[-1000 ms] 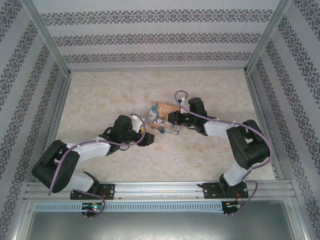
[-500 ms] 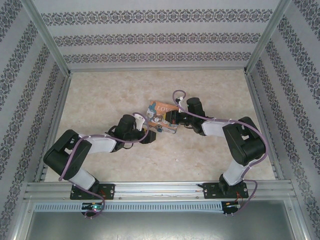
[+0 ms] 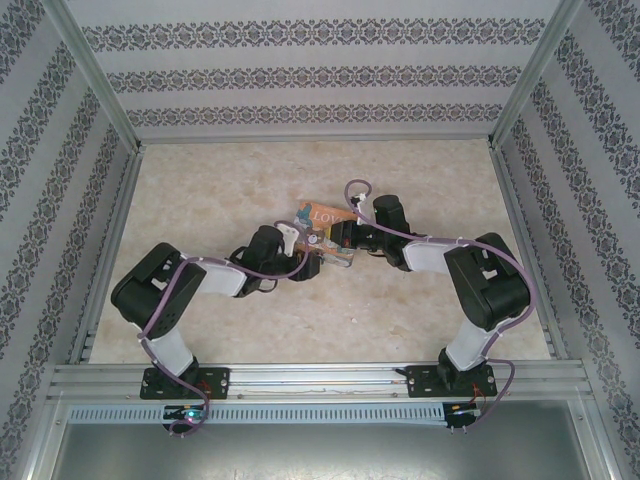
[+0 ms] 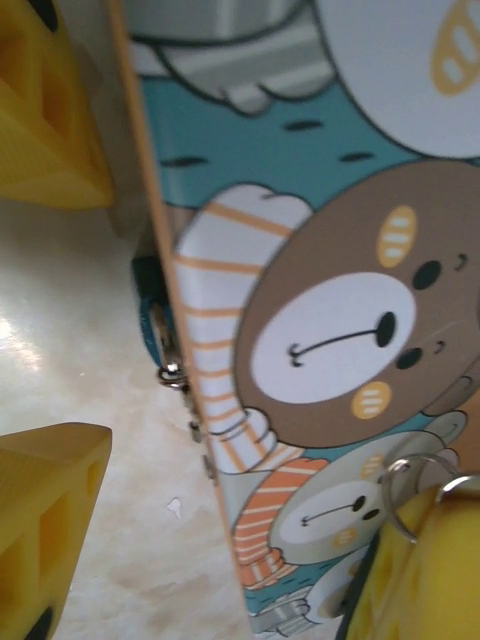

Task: Unlock the padlock with the key

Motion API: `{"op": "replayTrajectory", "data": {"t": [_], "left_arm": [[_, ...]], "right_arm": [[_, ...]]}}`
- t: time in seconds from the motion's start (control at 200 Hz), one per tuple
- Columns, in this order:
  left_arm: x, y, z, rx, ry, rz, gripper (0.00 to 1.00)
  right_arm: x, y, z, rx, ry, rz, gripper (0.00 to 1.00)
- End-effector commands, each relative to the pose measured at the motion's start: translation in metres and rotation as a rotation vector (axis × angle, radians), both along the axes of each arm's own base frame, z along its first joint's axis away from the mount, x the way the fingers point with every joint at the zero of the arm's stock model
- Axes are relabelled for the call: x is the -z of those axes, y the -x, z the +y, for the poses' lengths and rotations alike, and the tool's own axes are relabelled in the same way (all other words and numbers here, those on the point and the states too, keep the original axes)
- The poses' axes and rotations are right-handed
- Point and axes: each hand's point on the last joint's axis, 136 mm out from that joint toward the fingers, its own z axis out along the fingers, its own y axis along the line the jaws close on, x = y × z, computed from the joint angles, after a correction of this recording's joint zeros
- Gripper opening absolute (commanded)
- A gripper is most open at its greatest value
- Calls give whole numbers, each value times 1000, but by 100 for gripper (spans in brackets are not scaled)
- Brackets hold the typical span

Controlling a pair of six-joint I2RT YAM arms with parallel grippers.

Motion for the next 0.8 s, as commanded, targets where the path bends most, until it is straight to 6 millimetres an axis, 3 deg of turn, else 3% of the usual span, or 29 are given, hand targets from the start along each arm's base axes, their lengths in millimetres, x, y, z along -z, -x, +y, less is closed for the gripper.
{"op": "replayTrajectory", "data": {"t": [0.0,0.285,0.794], "left_arm": [[-13,-13,-15,9,46,-52,57],[-2,-11,-26,35,61,-9,53],[0,-10,-44,29,79,14,46]], "right_arm": [[59,27,-5,-6,102,199,0],[57,25,-2,-14,95,199,0],[57,26,-1,-21,92,205,0]]}}
